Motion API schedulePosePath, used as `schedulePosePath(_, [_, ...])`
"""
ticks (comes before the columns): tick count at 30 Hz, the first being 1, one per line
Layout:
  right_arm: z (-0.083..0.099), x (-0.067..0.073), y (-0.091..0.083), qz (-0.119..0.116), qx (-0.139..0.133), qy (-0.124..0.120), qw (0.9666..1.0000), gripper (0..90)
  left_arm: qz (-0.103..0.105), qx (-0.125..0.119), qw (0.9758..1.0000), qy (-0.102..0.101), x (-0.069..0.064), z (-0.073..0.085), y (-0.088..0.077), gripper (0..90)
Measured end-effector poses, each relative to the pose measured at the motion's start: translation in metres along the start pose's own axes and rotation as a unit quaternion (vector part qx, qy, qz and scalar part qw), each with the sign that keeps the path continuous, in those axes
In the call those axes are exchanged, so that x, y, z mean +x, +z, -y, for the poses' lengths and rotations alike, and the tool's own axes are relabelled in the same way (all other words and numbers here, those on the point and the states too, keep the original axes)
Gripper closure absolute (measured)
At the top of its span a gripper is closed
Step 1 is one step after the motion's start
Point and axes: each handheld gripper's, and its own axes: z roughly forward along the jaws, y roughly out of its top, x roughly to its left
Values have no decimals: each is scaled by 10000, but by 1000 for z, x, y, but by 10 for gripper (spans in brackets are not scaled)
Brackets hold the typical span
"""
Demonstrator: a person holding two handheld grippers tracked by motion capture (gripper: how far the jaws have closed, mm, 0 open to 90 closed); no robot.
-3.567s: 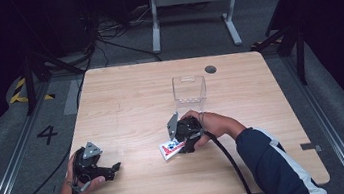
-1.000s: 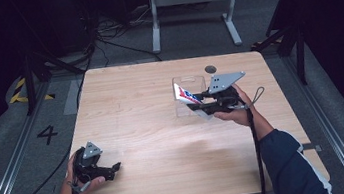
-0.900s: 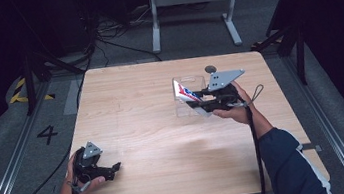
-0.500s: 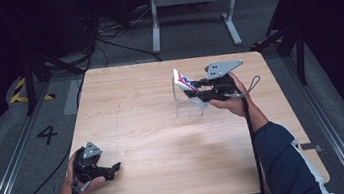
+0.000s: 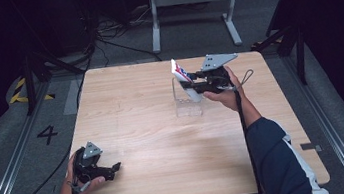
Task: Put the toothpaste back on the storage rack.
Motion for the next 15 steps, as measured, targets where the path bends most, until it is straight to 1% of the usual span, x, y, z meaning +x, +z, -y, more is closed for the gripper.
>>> schedulePosePath(4, [1, -7, 6, 118, -1, 110, 9999, 669, -1, 0, 10000, 1, 0, 0, 0, 12])
schedulePosePath(12, [6, -19, 13, 305, 48, 240, 9992, 669, -10, -12, 10000, 0, 0, 0, 0, 12])
schedulePosePath(14, [7, -19, 13, 311, 36, 243, 9992, 669, -11, -13, 10000, 0, 0, 0, 0, 11])
schedulePosePath(15, [8, -20, 14, 299, 32, 281, 9992, 669, -10, -12, 10000, 0, 0, 0, 0, 12])
